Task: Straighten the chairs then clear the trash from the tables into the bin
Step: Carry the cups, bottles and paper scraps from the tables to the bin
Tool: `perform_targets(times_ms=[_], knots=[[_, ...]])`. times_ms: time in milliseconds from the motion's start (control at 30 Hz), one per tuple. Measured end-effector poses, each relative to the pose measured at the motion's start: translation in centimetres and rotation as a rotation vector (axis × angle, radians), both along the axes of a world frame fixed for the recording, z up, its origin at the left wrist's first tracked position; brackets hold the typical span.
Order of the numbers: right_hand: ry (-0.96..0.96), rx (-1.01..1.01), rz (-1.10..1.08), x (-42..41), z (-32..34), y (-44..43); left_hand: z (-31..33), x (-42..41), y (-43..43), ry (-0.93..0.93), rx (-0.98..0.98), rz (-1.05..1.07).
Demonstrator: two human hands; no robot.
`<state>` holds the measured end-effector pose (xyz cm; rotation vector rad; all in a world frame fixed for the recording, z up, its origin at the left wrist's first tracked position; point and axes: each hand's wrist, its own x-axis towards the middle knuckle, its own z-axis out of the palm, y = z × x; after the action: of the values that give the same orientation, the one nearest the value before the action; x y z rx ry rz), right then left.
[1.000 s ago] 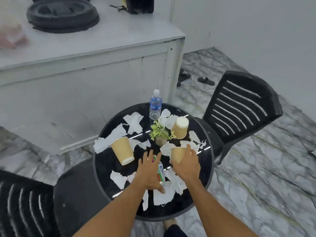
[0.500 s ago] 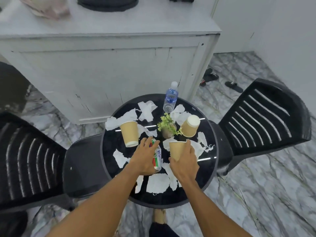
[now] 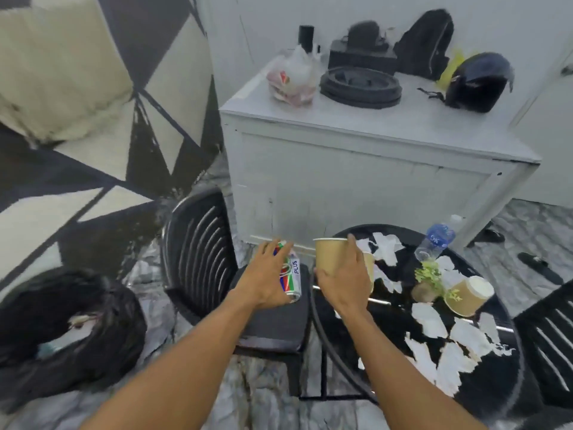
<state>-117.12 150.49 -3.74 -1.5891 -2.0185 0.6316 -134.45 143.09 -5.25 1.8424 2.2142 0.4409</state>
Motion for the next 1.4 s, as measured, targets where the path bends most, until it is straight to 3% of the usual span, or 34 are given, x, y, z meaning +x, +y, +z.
perform_targets(times_ms=[300,600,1000,1400], knots=[[0.111,0.04,0.519,-21.8,2.5,-12.0,3.4,-16.2,-18.2,0.057,0.078,0.466],[-0.016,-0.082,0.939,-38.7,-0.8,-21.7,1.4,-26.6,-32.1,0.017,-0.022,0.881],[-0.216,-0.312,1.089,-56.9,-6.5,-21.1,-3.9,-41.9,-35.2,-0.16,-0.266,1.164],[-0.315,-0.436,1.082,-68.8,-10.1,-24.5,-7.4,-53.7,-36.0,-0.215,-0.268,1.144]])
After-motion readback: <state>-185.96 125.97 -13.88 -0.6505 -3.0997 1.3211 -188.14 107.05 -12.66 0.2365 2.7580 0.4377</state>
